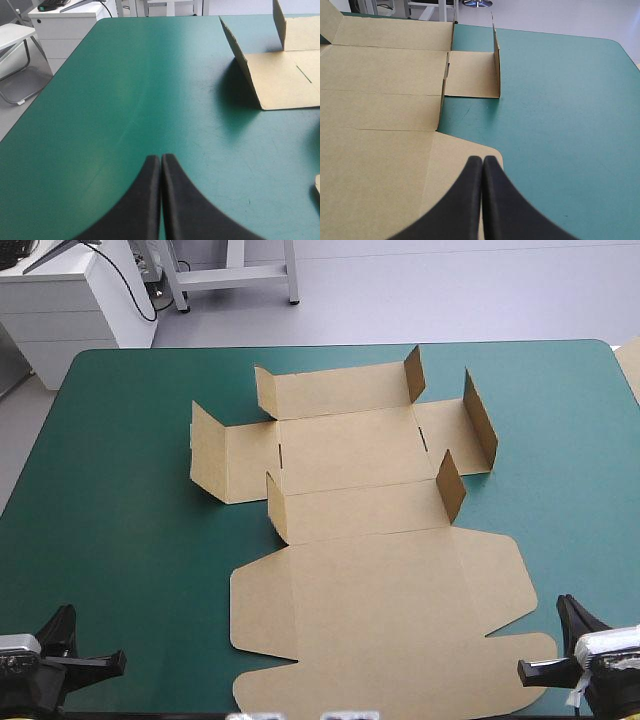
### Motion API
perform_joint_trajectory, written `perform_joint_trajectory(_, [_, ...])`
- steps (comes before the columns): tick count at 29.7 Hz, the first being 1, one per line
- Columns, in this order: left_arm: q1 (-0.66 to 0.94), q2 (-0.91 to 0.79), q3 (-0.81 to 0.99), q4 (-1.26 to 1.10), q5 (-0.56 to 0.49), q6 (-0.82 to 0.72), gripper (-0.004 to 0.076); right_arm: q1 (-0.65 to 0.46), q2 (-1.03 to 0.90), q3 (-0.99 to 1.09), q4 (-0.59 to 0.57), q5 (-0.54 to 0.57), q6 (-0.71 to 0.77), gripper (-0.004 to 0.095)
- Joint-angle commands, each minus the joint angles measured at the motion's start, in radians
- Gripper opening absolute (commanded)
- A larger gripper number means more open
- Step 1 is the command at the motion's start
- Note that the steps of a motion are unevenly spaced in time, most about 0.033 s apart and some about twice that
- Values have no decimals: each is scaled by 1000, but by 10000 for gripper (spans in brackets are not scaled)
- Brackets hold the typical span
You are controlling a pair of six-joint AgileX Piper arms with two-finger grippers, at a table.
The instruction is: Fold the box
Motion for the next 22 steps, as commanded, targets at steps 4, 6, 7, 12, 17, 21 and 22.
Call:
perform_joint_trajectory(4, [-8, -7, -23, 2, -72, -6, -8, 4, 91, -55, 10, -56, -84, -15])
perform_joint_trajectory(6, [-8, -7, -23, 2, -72, -6, -8, 4, 147, -81, 12, -58, -106, -15])
perform_joint_trajectory(7, [-8, -7, -23, 2, -72, -6, -8, 4, 181, -100, 12, -60, -109, -15])
perform_joint_trajectory(12, [-8, -7, -23, 2, -72, -6, -8, 4, 368, -206, 25, -103, -109, -15])
perform_joint_trajectory(17, [-8, -7, -23, 2, -72, 3, -8, 4, 582, -322, 132, -110, -180, -15])
perform_joint_trajectory(21, [-8, -7, -23, 2, -72, -1, -8, 4, 764, -410, 234, -63, -236, -15])
perform_joint_trajectory(22, [-8, -7, -23, 2, -72, -1, -8, 4, 813, -433, 267, -48, -272, -15])
